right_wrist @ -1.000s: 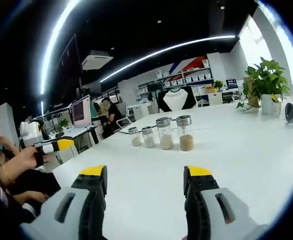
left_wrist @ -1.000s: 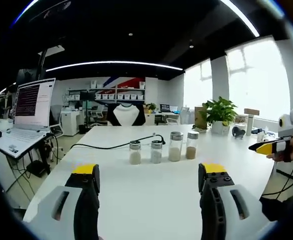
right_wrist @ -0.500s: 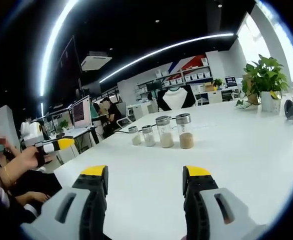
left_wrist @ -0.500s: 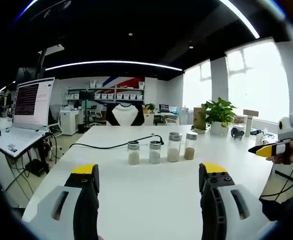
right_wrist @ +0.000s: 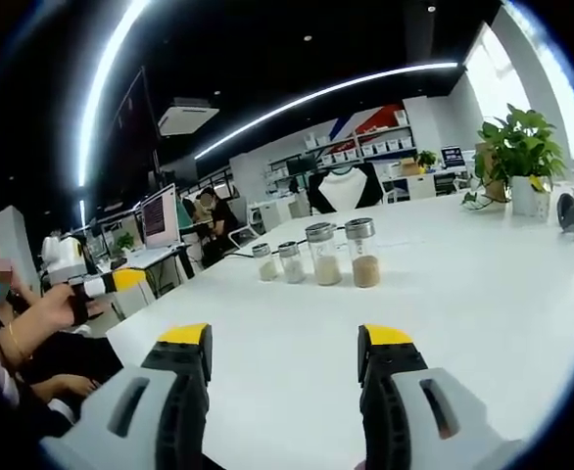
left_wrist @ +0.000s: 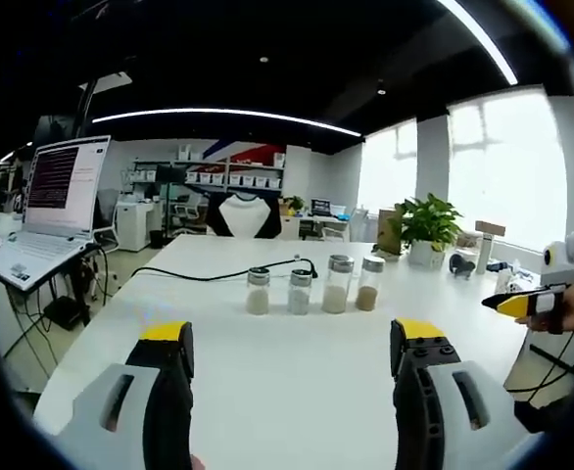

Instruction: Rotate the seasoning bottle until the label or dispensing opening points toward the visible target arrow and the bottle remains upright within the marked orientation range

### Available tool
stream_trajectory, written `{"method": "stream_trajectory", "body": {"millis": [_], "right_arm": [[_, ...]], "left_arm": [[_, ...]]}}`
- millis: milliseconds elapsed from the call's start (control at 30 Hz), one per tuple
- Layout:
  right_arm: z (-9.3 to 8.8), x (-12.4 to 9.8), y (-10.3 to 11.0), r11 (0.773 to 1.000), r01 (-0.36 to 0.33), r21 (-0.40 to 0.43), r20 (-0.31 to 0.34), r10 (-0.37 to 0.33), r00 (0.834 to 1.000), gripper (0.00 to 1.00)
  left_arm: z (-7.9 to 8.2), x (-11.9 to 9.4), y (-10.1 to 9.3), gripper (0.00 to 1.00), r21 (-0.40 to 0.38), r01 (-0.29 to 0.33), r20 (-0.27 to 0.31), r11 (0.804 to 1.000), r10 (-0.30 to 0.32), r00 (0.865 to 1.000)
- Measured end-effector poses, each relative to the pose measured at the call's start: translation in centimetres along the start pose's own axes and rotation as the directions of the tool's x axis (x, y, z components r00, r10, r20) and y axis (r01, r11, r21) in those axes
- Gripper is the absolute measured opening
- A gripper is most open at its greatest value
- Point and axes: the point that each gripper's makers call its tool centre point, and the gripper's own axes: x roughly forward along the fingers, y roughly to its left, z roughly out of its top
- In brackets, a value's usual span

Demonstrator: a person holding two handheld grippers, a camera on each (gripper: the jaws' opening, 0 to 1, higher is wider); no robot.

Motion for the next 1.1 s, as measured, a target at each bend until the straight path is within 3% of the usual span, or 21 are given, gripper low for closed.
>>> {"method": "stream_trajectory", "body": {"millis": [167, 333, 467, 500, 633, 800, 933, 1100], "right_arm": [[0.05, -0.04, -0.12, 1.0, 0.002, 0.007, 0.003, -0.002, 1.0, 0.59], [-0.02, -0.03, -0.15, 1.0, 0.003, 0.013, 0.0, -0.003, 1.0, 0.58], [0.04, -0.07, -0.05, 1.0, 0.0, 0.014, -0.001, 0.0, 1.0, 0.58], [0.11, -0.09, -0.03, 1.0, -0.001, 0.015, 0.0, 0.001, 1.0, 0.58], [0.21, -0.06, -0.08, 1.0, -0.001, 0.015, 0.001, 0.001, 1.0, 0.57], [0.09, 0.04, -0.23, 1.0, -0.001, 0.019, -0.004, 0.001, 1.0, 0.57], [-0.05, 0.07, -0.15, 1.0, -0.003, 0.019, -0.01, 0.003, 1.0, 0.57], [-0.07, 0.12, -0.24, 1.0, 0.0, 0.022, -0.013, 0.0, 1.0, 0.57]], "left_arm": [[-0.21, -0.08, 0.05, 0.88, -0.036, 0.002, -0.019, 0.999, -0.002, 1.0], [-0.39, -0.16, -0.14, 0.89, -0.021, 0.005, -0.04, 1.0, -0.006, 0.999], [-0.18, -0.18, -0.17, 0.91, -0.124, 0.02, -0.036, 0.992, -0.025, 0.999], [-0.11, -0.23, -0.08, 0.89, -0.122, 0.02, -0.033, 0.992, -0.025, 0.999], [-0.23, -0.46, -0.03, 0.66, -0.111, 0.014, -0.048, 0.994, -0.02, 0.999], [0.01, -0.33, -0.22, 0.71, -0.14, 0.024, -0.03, 0.99, -0.029, 0.999], [-0.6, -0.07, -0.22, 0.67, -0.115, 0.014, -0.061, 0.993, -0.021, 0.998], [-0.7, 0.21, -0.16, 0.67, -0.142, 0.015, -0.053, 0.99, -0.023, 0.998]]}}
